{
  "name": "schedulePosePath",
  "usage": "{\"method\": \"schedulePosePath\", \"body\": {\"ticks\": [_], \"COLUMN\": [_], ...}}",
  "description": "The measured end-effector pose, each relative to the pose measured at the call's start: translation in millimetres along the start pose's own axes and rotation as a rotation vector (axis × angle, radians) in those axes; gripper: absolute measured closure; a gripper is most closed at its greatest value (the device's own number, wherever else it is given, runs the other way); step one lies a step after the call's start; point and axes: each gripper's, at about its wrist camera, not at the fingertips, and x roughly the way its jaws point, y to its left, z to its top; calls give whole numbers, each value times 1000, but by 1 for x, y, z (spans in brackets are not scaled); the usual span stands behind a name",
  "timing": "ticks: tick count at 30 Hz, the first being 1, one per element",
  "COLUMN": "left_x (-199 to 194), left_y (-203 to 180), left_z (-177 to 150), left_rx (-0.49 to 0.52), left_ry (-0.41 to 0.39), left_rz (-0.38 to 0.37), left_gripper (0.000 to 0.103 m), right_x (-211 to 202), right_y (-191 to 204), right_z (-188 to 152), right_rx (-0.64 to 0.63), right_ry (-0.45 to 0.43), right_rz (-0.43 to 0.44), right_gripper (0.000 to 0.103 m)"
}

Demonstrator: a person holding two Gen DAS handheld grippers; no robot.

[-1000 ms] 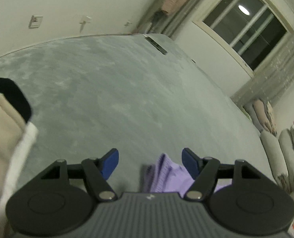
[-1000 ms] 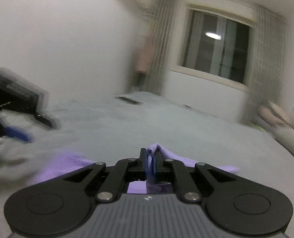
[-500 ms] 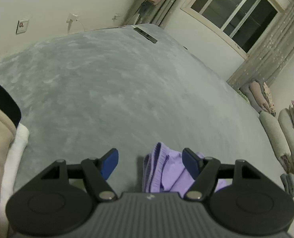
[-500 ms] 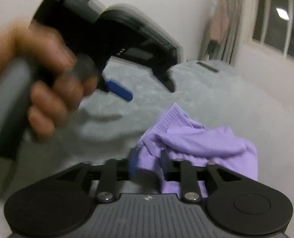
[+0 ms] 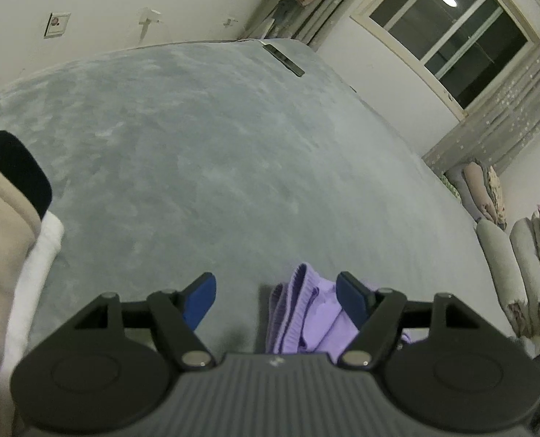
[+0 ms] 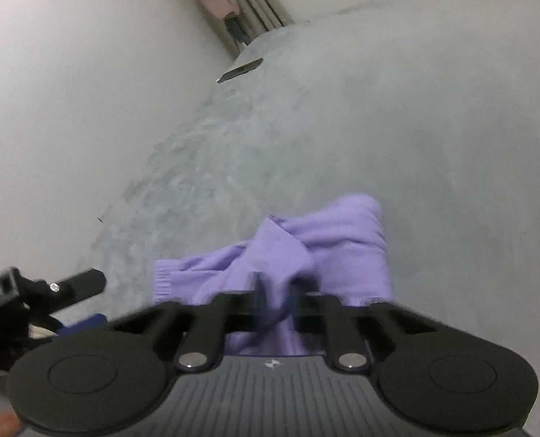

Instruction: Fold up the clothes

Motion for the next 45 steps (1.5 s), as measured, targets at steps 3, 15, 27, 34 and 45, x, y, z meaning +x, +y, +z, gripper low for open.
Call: {"method": "schedulePosePath", "body": {"ticks": [3,15,27,34,45], "left_x": [-4,-2,4,8,34], "left_y": [0,8,2,-9,-43], "left_z": [0,2,0,-7,-43], "left_rx": [-15,-56,-36,51,287], "left_ry": [-9,-15,-3,6,69], "left_rz": [2,25,29,2,79], "left_gripper": [32,32,30,38,47], "right_x": [5,26,31,13,-85], "right_y": [21,44,36,48,-73], "right_z": [9,11,-12,-45,-49], "right_rx": [-72,-87,-176,-441,-121], "right_ry": [-43,-71,56,66,46], "right_rz": [-2,146,180,134,-54], "right_gripper": [97,79,76,87,70]}}
